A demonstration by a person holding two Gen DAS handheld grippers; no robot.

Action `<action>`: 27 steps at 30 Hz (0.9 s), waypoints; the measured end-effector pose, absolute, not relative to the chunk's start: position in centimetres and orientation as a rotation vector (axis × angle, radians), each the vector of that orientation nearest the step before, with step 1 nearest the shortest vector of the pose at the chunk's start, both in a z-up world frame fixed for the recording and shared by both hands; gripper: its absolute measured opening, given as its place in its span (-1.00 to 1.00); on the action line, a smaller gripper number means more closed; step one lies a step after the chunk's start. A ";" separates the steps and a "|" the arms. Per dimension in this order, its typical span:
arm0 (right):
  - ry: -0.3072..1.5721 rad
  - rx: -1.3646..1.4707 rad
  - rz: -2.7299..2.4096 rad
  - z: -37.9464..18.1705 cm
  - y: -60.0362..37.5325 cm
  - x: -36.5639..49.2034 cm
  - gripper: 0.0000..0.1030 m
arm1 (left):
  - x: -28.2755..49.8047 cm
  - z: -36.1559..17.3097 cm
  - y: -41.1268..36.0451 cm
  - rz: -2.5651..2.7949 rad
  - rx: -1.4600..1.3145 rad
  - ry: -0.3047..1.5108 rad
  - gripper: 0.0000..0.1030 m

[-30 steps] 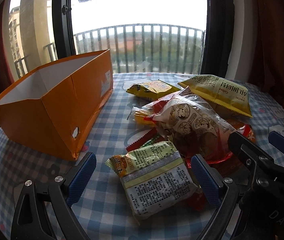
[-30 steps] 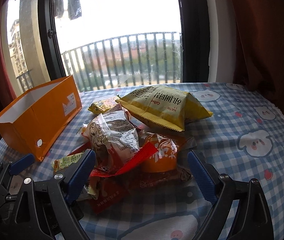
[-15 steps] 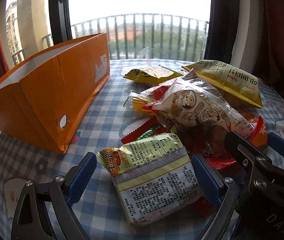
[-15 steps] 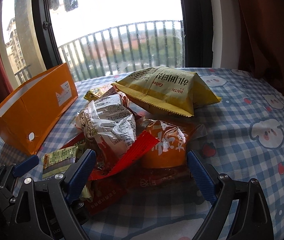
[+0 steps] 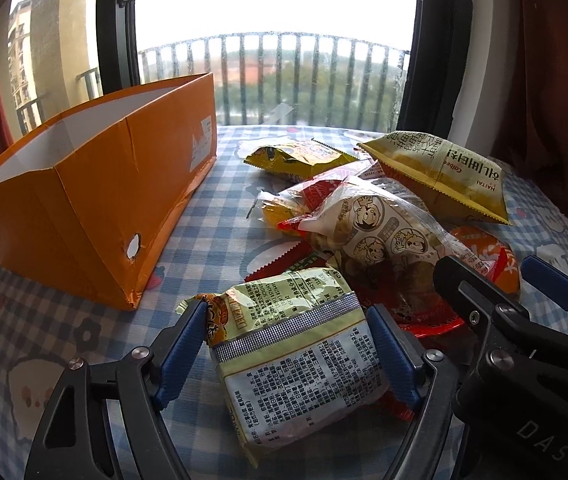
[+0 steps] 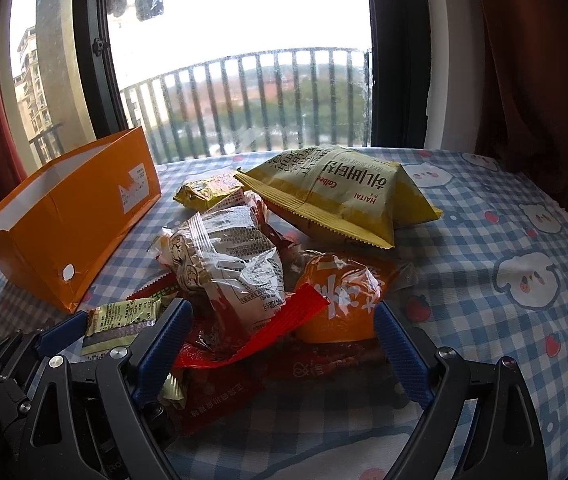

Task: Organize snacks
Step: 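Grasp the green-yellow packet with the left tool while the right tool grasps the clear cookie bag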

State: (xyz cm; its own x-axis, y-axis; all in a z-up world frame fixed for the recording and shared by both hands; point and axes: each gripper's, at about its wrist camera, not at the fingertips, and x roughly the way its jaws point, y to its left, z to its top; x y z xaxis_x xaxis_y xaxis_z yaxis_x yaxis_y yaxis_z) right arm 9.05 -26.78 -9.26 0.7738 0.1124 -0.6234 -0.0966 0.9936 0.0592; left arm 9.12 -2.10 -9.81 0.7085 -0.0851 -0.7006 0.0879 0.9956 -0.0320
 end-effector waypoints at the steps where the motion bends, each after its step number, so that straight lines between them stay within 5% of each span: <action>1: 0.673 0.020 0.115 -9.1 -26.6 9.0 0.81 | 9.0 -9.7 -1.9 -0.095 0.006 0.772 0.59; 18: 0.705 -0.033 0.161 -9.3 -23.4 13.4 0.81 | 12.0 -10.1 0.0 -0.030 -0.003 0.799 0.59; 27: 0.779 0.021 0.213 -11.1 -23.3 14.8 0.49 | 12.2 -10.7 -0.2 -0.039 0.007 0.804 0.59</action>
State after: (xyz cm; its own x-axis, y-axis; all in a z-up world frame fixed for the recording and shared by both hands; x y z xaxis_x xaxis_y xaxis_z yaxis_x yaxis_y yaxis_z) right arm 14.79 -23.31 -11.13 0.6913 0.1981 -0.6949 -0.1826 0.9784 0.0973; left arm 12.17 -0.22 -10.67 0.6931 -0.0324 -0.7201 0.0376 0.9993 -0.0088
